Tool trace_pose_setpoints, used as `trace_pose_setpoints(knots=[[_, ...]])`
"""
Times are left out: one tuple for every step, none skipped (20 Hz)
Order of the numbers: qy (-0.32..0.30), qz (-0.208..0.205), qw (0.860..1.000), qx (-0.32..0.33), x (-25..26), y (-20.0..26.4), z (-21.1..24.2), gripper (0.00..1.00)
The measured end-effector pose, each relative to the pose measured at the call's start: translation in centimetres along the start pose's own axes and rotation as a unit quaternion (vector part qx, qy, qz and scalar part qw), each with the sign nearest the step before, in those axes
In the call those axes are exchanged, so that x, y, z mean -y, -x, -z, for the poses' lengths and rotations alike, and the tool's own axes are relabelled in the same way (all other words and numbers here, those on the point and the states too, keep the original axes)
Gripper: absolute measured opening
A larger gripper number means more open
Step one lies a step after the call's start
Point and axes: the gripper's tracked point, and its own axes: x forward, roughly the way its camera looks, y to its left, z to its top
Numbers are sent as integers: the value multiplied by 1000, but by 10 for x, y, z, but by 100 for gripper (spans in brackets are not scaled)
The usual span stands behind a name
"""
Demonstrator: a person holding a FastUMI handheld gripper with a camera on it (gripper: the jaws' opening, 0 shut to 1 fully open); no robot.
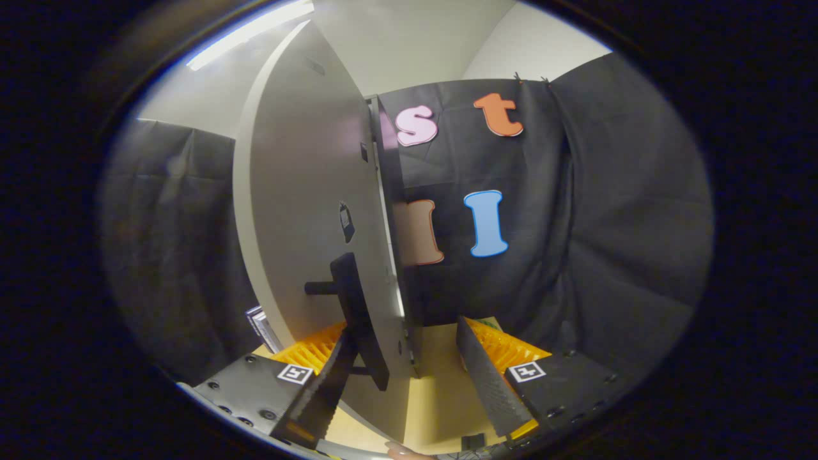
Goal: Open the shoe cabinet door, grab the shoes and put them into the shoe cabinet, then close the shoe cabinet door.
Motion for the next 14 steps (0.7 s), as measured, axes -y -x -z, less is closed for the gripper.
trace_pose_setpoints(knots=[[0, -5, 1000, 2, -1, -3, 1, 94], [-3, -9, 1000, 1, -4, -7, 2, 93], [-6, -12, 1000, 1, -6, -4, 5, 93], [-7, -15, 1000, 1, -7, -4, 5, 93], [-6, -20, 1000, 4, -9, -4, 4, 92], [-5, -30, 1000, 3, -13, -6, 4, 92], [-4, -43, 999, 3, -24, -10, 6, 92], [-2, -56, 998, 1, -33, -11, 7, 92], [1, -67, 998, 1, -42, -12, 7, 92], [6, -73, 997, 1, -49, -14, 10, 92], [11, -83, 997, -1, -56, -16, 12, 91], [11, -92, 996, 0, -64, -18, 13, 91], [8, -104, 995, -2, -73, -21, 16, 91], [6, -115, 993, -1, -83, -22, 17, 91]])
